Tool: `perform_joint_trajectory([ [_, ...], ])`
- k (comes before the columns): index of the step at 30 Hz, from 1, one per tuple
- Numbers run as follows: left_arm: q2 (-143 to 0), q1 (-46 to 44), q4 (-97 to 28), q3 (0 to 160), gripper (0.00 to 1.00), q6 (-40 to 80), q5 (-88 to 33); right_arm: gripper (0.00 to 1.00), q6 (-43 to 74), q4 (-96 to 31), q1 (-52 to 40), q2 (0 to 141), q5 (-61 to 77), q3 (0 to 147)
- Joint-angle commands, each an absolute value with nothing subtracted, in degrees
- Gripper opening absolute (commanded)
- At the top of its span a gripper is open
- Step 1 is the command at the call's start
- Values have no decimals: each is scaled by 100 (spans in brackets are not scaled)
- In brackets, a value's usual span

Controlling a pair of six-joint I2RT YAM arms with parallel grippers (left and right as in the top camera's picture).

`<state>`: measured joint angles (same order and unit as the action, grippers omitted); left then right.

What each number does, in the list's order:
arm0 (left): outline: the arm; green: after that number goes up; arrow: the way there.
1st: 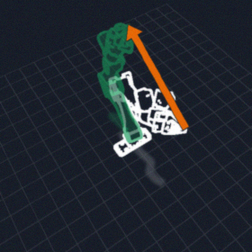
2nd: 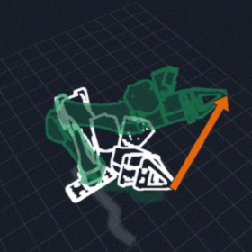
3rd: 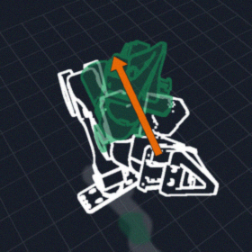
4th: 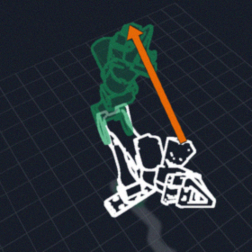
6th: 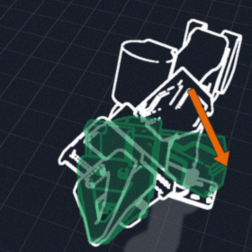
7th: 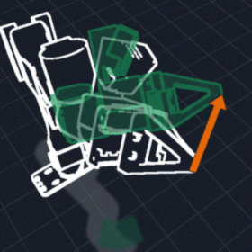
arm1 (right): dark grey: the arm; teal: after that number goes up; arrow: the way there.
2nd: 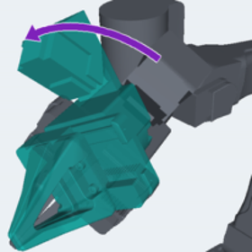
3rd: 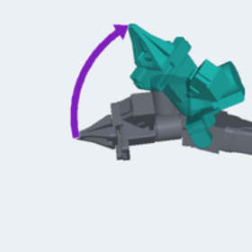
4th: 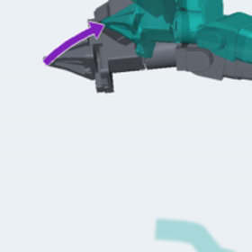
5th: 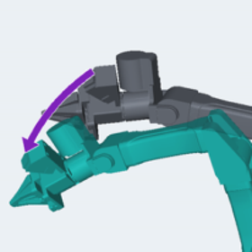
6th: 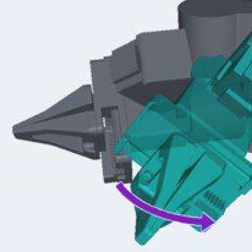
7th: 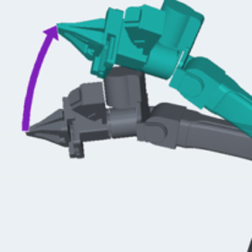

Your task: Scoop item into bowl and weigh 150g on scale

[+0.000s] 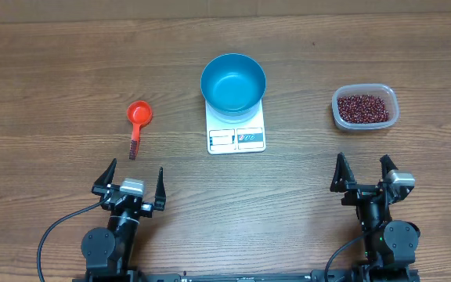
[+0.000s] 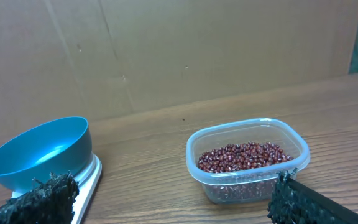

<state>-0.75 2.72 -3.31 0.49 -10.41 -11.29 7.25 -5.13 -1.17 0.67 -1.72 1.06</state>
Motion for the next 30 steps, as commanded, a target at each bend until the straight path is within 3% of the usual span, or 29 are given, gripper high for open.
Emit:
perform_joint_trajectory([
  [1,-27,259,-340,27,100,-961,-1116,100,718,-469,-145,16,-165,45],
  [30,-27,261,-152,30,100,-956,-1142,100,716,-539,-143,16,226,128],
])
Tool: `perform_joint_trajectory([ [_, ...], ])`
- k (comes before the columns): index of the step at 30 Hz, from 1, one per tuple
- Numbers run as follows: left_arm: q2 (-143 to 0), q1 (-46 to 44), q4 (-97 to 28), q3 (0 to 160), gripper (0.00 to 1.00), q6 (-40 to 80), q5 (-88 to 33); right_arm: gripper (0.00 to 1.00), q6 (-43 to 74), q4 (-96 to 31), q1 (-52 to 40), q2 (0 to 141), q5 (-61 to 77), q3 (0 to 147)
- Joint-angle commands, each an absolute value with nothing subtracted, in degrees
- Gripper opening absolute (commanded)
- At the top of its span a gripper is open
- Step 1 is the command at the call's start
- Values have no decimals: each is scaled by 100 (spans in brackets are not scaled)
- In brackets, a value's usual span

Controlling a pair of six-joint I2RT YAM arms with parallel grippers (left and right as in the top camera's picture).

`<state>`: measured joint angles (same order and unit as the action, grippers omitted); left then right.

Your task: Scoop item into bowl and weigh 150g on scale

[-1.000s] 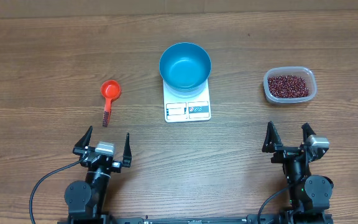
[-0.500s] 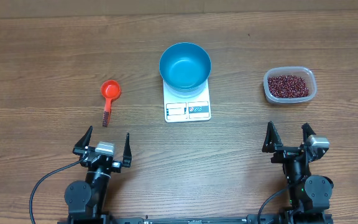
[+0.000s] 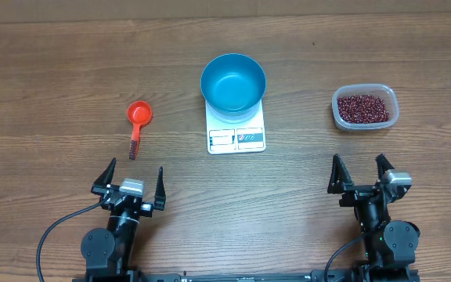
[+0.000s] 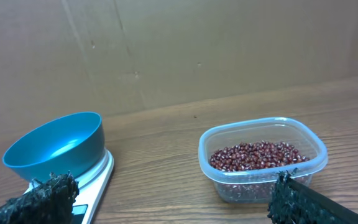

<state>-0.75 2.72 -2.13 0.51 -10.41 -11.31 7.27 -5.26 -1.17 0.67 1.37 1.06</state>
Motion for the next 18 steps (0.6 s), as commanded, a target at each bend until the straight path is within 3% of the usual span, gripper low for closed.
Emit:
perform_joint_trajectory([
  [1,-27,261,-128,30,99,-956,-1142,100,716,-593,-143,16,226,167],
  [18,-27,261,67,123,100,-585,-1135,100,716,-1111,-143,16,268,504],
])
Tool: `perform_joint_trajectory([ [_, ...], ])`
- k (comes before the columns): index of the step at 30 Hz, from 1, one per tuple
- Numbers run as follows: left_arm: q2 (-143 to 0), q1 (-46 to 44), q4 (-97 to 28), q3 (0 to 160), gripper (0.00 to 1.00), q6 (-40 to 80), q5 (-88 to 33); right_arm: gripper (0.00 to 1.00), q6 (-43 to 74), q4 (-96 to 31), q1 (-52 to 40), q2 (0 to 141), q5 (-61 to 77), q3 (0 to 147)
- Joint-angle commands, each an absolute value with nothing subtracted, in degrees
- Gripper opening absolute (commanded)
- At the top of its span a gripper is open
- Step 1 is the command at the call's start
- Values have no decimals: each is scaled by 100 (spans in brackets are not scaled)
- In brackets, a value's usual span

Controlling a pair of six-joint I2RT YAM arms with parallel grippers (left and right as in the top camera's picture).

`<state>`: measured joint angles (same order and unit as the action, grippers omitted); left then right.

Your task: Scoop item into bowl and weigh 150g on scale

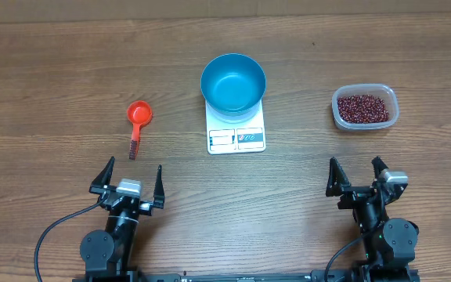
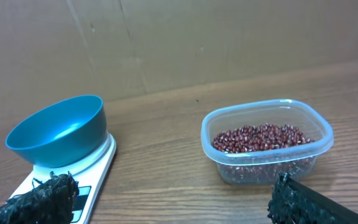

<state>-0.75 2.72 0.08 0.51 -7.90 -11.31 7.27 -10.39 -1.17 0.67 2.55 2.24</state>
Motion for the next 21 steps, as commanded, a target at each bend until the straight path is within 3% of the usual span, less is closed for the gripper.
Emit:
perform_joint_trajectory([
  [1,-27,261,73,128,100,-545,-1133,100,714,-1164,-143,16,268,537],
  [21,-27,261,108,523,100,486,-1009,100,698,-2552,-143,19,270,1555],
])
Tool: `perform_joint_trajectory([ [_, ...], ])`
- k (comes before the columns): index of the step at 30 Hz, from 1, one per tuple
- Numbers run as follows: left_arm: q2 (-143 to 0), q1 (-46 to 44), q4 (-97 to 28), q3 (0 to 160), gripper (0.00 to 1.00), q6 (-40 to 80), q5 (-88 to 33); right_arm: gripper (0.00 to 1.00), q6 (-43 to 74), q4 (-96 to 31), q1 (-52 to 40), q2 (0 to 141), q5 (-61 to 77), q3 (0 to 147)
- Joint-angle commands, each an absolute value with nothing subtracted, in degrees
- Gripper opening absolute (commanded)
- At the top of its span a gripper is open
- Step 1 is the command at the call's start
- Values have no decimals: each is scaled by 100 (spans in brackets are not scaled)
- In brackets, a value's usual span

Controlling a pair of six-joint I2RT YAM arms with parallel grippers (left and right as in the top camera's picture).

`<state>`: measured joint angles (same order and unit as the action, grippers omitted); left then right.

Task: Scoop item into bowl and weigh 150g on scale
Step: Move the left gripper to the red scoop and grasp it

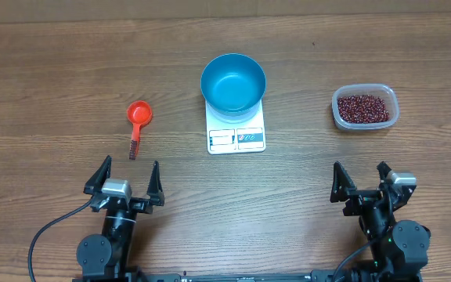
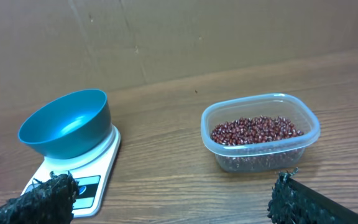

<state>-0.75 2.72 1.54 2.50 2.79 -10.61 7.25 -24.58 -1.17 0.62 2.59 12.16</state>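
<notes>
An empty blue bowl [image 1: 233,81] [image 2: 66,123] stands on the white scale [image 1: 236,133] [image 2: 93,175] at the middle of the table. A red scoop [image 1: 138,121] lies to its left, cup end away from me. A clear tub of red beans [image 1: 364,108] [image 2: 260,132] sits at the right. My left gripper [image 1: 122,177] rests open near the front edge, below the scoop. My right gripper [image 1: 362,180] [image 2: 173,199] is open near the front right, below the tub, with nothing between its fingers.
A cardboard wall [image 2: 179,37] stands behind the table's far edge. Wooden tabletop [image 1: 69,63] stretches around the objects. A black cable [image 1: 45,235] runs from the left arm's base.
Both grippers have drawn back a little toward the front edge. In the right wrist view the bowl, scale and tub sit lower and further off. Nothing was touched.
Both grippers stayed open near the front edge at every moment, shifting only slightly. The right wrist view swung a little, bringing more of the scale and a red edge of the scoop into sight. Bowl, scoop and bean tub have not moved.
</notes>
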Motion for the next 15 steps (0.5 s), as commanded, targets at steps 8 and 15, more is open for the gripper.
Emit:
perform_joint_trajectory([
  [8,-38,261,-731,1125,100,521,-1007,100,701,-3074,-143,169,392,2206],
  [15,-104,261,-1144,1540,100,755,-1013,100,705,-3336,-145,814,784,2781],
])
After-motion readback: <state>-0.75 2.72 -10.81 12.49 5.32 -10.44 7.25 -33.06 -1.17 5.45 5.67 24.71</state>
